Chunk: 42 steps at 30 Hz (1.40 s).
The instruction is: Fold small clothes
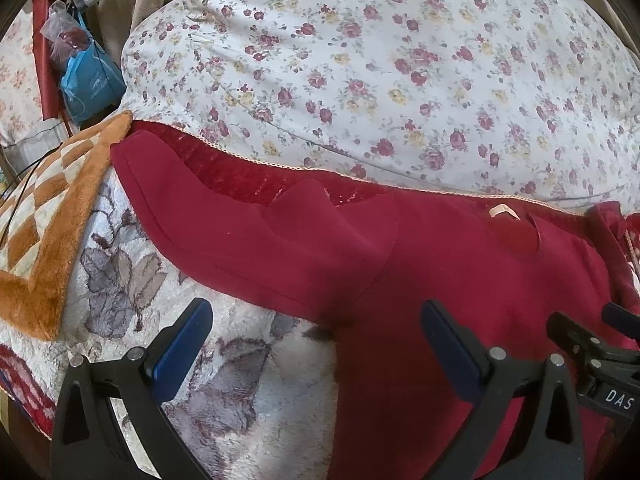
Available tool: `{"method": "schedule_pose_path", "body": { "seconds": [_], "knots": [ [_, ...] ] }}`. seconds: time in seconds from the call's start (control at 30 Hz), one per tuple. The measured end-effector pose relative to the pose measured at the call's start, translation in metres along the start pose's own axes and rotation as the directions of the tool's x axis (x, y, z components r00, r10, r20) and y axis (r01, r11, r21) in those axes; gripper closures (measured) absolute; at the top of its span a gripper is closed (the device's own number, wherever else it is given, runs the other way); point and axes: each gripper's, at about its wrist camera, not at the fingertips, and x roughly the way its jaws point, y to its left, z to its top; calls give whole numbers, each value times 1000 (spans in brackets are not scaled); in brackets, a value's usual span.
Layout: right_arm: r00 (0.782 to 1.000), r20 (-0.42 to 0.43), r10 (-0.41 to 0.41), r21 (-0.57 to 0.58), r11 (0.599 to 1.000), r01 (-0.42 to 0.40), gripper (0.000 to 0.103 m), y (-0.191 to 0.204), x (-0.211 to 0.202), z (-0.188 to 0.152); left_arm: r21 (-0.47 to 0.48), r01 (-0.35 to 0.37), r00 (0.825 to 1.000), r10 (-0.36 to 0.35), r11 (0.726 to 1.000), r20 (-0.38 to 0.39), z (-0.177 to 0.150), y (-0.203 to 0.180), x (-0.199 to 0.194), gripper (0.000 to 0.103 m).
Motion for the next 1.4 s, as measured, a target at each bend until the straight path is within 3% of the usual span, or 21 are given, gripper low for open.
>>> {"method": "schedule_pose_path", "body": {
  "seconds": [0.57,0.7,0.77,0.87,1.03,1.13,1.2,1.3,1.4],
  "knots": [
    [1000,-15,-4,11,1000,4,0,-7,7,-1,-9,-6,1000,6,1000,-10,4,1,5,0],
    [999,-35,25,25,999,-24,0,-9,9,-3,-24,-32,999,31,999,-10,10,10,7,0],
    [999,-37,38,14,999,-38,0,-8,7,-2,-24,-93,996,93,995,-17,19,22,14,0],
    [999,-33,41,-11,999,-41,0,-6,4,-1,-40,-204,979,202,978,-33,41,52,28,0],
    [996,-54,72,-9,997,-72,0,-6,10,-4,-154,-316,948,306,936,-84,78,113,62,0],
    [994,-73,80,-7,997,-81,0,-5,17,-5,-162,-409,912,395,898,-112,94,138,91,1],
    [993,-81,81,-7,997,-82,0,-6,20,-6,-189,-427,903,407,884,-138,97,154,107,7],
    [992,-91,86,-9,996,-87,0,-7,23,-6,-238,-455,888,418,858,-191,99,179,133,26],
    [990,-102,95,-14,995,-97,0,-7,25,-5,-251,-482,874,444,839,-196,101,191,148,33]
  ]
}}
